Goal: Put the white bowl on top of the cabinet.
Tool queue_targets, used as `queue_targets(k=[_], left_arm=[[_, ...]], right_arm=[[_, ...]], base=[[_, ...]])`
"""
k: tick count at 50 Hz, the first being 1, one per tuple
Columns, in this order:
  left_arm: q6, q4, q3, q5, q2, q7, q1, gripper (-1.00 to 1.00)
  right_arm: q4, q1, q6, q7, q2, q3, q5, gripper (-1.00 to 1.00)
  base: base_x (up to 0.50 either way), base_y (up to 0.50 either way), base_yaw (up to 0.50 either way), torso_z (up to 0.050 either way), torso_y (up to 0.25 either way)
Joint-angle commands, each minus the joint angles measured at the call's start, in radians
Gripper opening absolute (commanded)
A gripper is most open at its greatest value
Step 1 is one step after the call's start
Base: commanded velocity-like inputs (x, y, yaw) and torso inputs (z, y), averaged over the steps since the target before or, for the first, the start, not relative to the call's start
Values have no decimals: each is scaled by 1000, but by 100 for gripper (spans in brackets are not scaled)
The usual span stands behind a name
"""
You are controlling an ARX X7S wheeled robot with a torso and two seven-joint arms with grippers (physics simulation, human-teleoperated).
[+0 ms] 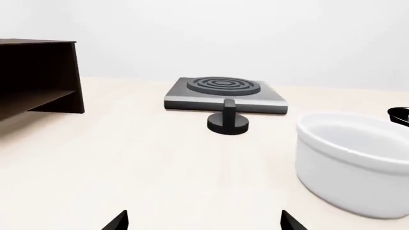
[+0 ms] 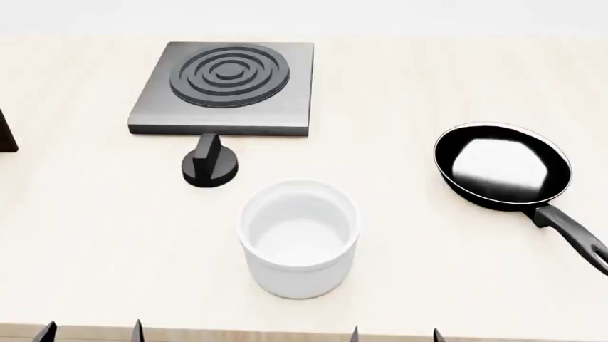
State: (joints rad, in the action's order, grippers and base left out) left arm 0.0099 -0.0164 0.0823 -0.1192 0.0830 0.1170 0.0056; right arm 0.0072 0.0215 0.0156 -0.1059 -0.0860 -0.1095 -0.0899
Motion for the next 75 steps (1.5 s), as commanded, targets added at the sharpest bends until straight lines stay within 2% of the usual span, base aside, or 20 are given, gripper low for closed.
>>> queue_targets(k=[1,19,28,32,37,41,43,50,58,61,67,75], left_arm=[[-36,-20,-31,-41,-1,57,2,100],[-15,-110,-183,-128,-12,228,78,100],[3,-167,-287,-106,-10,375,142,100],[98,-156,-399,-147,-18,425,193,100],[155,-171,-467,-166,-31,479,245,100],[180,-173,-480,-205,-25,465,279,100],[203,-175,-509,-274,-31,456,301,100],[270,-147,-606,-335,-69,586,338,100],[334,-165,-605,-316,-71,782,395,100],[357,-155,-590,-344,-61,782,403,100],[370,-134,-564,-383,-43,772,401,100],[381,-125,-550,-406,-30,778,406,100]], right_arm=[[1,4,2,-16,-12,-14,-16,100],[4,9,-1,-34,-29,-32,-36,100],[2,9,-2,-41,-36,-42,-43,100],[1,9,-2,-44,-39,-45,-47,100],[-1,7,-3,-49,-42,-48,-53,100],[-3,7,-3,-52,-43,-46,-65,100],[-2,7,-3,-59,-44,-52,-56,100],[-1,9,-1,-74,-46,-55,-56,100],[-18,6,12,-87,-43,-33,-104,100],[-56,0,43,-90,-44,-30,-129,100],[-288,-23,164,-137,-71,-22,-152,100],[-493,-34,289,-156,-122,-12,-210,100]], base=[[0,0,0,0,0],[0,0,0,0,0],[0,0,0,0,0],[0,0,0,0,0],[0,0,0,0,0],[0,0,0,0,0],[0,0,0,0,0],[0,0,0,0,0],[0,0,0,0,0],[0,0,0,0,0],[0,0,0,0,0],[0,0,0,0,0]])
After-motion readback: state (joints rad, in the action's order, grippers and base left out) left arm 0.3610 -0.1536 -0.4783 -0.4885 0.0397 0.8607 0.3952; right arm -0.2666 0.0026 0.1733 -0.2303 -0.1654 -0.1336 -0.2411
